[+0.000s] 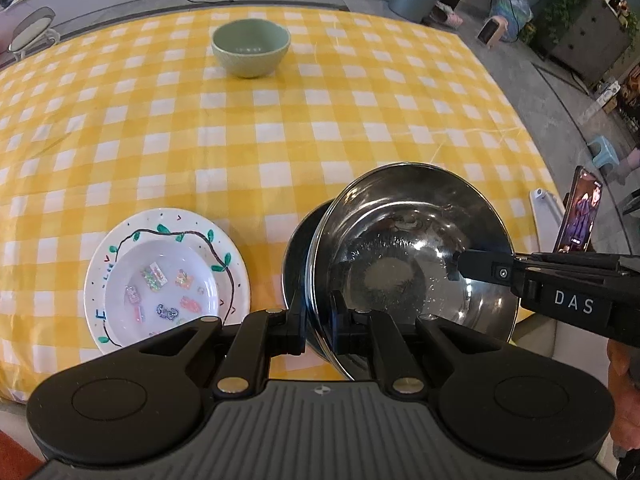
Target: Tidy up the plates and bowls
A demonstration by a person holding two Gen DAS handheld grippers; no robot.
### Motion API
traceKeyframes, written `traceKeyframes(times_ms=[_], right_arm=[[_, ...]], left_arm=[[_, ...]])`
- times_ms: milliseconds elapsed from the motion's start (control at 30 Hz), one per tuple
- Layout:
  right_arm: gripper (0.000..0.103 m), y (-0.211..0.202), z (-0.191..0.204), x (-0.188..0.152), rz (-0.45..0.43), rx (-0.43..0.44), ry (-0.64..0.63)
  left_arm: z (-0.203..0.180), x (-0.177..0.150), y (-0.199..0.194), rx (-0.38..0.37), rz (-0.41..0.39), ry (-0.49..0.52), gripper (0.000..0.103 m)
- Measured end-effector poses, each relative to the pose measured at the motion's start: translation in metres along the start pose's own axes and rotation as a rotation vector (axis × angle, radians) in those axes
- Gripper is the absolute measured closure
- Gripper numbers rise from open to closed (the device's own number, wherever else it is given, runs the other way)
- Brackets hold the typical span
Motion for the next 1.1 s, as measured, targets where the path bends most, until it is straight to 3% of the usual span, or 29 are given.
traceKeyframes(times_ms=[533, 667, 900, 1100], right_arm=[[0.099, 0.018, -0.004, 0.002, 0.037, -0.042, -0.01], [0.099, 0.018, -0.004, 0.001, 0.038, -0.036, -0.009], [0.093, 0.013, -0.001, 0.002, 0.012, -0.03, -0.011], [0.09, 0.007, 0.003, 0.01, -0.05, -0.054, -0.056]], left_arm=[[-0.005, 0.008, 0.01, 0.045, 0.045, 0.085, 0.09], [-0.004, 0.011, 0.006, 0.089, 0.014, 0.123, 0.084], [0.001, 0.017, -0.003, 0.067, -0.018, 0.107, 0.083], [0.006, 0.028, -0.013, 0.034, -0.114, 0.071, 0.083]])
Point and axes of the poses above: each gripper's, at about its wrist camera, not at the fingertips, and y roughly the way its jaws point, z to its left, x to its top, the point moved 9 cm from there along y, roughly the way its jaws point, and after that the axes turned 9 degrees about x, right-handed, at the moved point
